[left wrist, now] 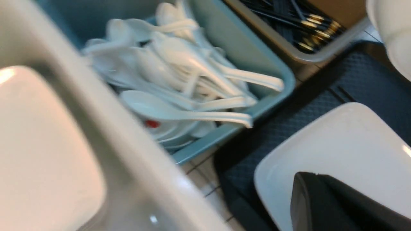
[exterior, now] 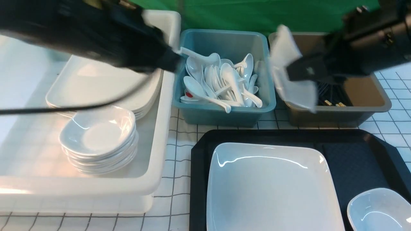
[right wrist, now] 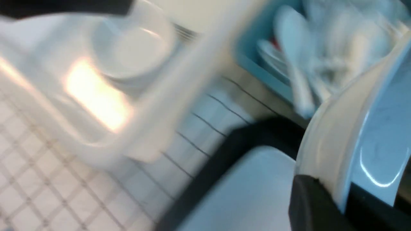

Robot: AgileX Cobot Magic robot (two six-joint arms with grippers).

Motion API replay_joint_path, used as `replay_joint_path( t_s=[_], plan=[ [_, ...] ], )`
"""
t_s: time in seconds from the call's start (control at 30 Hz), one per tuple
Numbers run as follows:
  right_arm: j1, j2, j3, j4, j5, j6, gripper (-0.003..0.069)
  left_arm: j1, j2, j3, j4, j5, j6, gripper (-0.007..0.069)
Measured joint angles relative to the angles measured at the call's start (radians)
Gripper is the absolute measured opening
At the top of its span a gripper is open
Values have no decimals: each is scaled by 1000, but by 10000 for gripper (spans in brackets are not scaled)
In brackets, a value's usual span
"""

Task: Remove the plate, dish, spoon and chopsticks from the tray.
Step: Use the right arm to put the small plate into the large storage box on the left

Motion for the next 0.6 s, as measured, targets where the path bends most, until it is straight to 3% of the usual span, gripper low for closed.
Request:
replay_joint_path(
  t_s=[0.23,0.4,0.6],
  plan=[
    [264,252,-297,18,-19,-26,41,277,-177,40,4,69,-33,-1],
    [342,488,-533,3,-30,-26,41,443,-280,167,-37,79,-43,-1],
    [373,717,-737,-53,-34,-18,41,516,-325,276,-106,92,-35,-1]
  ],
)
